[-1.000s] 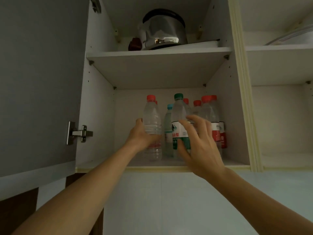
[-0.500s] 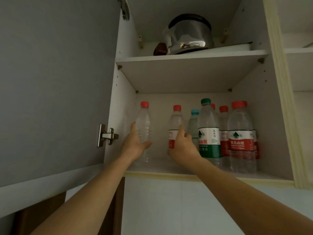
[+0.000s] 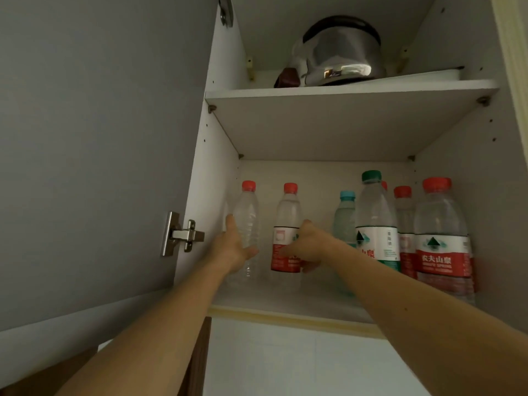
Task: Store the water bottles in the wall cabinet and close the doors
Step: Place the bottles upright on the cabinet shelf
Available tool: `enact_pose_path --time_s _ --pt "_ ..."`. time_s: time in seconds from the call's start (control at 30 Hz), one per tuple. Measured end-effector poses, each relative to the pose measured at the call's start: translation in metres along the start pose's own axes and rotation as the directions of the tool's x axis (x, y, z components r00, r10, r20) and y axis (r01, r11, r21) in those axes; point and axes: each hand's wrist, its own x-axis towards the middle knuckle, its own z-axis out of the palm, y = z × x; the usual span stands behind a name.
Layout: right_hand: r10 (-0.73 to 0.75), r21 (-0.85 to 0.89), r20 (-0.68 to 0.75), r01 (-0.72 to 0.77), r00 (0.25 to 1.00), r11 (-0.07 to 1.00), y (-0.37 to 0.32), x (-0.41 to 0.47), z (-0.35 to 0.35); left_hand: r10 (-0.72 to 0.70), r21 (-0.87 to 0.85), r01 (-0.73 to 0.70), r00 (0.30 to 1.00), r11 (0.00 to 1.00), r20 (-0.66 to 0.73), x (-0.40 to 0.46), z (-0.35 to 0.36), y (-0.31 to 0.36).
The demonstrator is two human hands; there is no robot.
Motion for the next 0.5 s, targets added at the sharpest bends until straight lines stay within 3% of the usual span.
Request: enact_pose_path --time_s 0.17,0.3,0.5 --pt "-0.015 0.078 0.056 0.011 0.998 0.997 -0.007 0.014 0.007 -0.042 0.068 0.042 0.999 0.997 -0.009 0.005 0.002 0.001" --pt "-0.035 0.077 0.076 0.029 0.996 0.997 -0.008 0.022 0.012 -0.032 0.224 0.039 0.999 0.974 -0.035 0.007 0.001 0.001" --pt "-0.079 0.123 0.095 0.067 0.992 0.990 -0.002 0.031 0.016 0.075 0.565 -0.063 0.997 0.823 0.002 0.016 -0.004 0.007"
